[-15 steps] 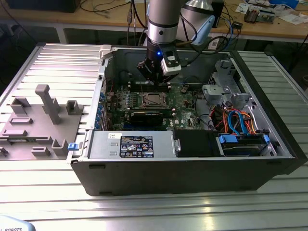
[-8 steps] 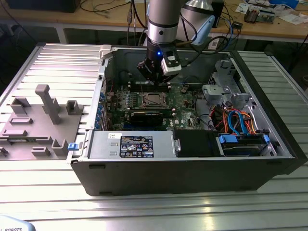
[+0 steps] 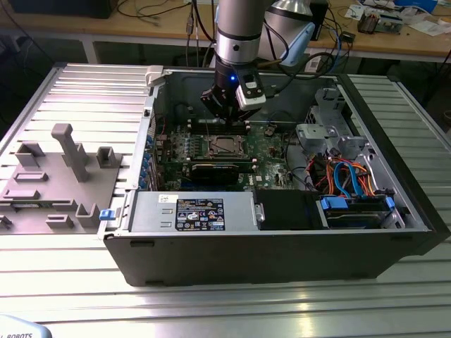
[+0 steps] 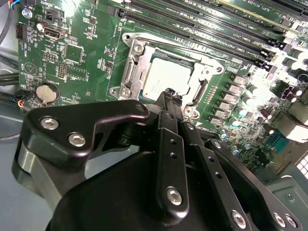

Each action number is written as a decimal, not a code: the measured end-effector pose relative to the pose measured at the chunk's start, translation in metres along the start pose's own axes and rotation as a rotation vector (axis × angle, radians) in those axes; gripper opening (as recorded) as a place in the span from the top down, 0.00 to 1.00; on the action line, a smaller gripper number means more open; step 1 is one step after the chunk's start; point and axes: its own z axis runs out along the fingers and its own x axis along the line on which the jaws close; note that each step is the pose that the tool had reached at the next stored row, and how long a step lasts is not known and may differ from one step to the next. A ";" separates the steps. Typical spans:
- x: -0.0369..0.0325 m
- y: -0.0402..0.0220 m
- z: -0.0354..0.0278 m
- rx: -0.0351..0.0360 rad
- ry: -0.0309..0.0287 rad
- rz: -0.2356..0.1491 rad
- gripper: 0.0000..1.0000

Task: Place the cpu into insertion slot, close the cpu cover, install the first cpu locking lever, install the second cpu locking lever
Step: 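Install the first cpu locking lever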

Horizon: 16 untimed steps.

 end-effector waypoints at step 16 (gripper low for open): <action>0.0000 0.0000 0.0000 0.0000 -0.0001 -0.010 0.89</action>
